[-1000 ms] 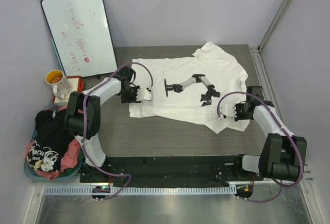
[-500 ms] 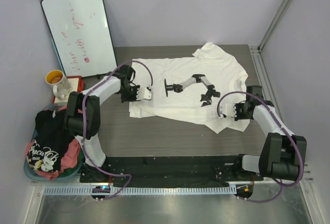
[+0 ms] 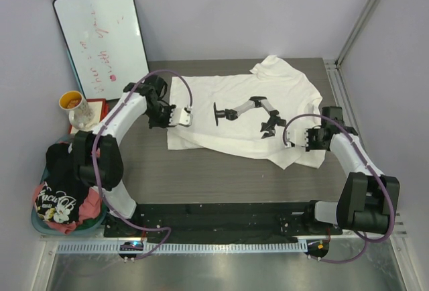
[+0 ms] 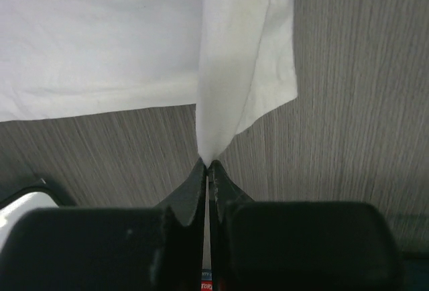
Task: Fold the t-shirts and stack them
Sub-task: Grap the side of the flattened tshirt closest away from the robot with both arms, then fold the flattened tshirt in 1/3 of the way
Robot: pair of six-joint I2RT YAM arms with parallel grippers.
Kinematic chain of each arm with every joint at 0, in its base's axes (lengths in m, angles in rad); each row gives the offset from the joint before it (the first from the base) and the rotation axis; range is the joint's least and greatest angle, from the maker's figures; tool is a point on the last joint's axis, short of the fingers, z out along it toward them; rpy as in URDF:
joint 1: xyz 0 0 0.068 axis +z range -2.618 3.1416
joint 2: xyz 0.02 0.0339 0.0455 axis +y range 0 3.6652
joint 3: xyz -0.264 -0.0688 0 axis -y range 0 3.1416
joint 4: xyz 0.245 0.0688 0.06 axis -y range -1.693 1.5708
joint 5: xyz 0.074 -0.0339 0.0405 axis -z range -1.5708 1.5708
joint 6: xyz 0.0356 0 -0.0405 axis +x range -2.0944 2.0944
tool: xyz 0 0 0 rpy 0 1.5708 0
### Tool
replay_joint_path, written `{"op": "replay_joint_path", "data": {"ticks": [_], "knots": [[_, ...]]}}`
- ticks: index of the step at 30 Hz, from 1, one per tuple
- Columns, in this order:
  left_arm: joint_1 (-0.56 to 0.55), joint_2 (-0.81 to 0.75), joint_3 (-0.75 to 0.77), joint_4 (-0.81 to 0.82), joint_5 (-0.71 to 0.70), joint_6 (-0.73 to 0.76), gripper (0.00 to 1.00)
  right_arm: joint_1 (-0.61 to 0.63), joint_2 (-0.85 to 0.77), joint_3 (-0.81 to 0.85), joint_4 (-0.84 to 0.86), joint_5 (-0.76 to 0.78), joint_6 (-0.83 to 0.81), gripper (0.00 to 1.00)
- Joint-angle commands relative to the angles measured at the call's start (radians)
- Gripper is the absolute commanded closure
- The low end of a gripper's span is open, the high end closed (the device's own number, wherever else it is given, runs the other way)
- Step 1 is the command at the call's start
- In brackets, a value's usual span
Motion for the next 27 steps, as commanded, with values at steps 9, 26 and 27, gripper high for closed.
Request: {"op": "replay_joint_path", "data": {"ticks": [9, 26, 27], "knots": [[0.004, -0.089, 0.147, -0.396, 0.063, 0.089, 1.00, 0.004, -0.037, 0.249, -0.235, -0.026, 0.044, 0.99], [0.001, -0.123, 0.131, -0.516, 0.011, 0.148, 1.00, -0.018, -0.099, 0.235, -0.081, 0.052, 0.048, 0.99], [-0.002, -0.109, 0.138, -0.517, 0.009, 0.148, 1.00, -0.018, -0.090, 0.243, -0.070, 0.052, 0.057, 0.99]]}}
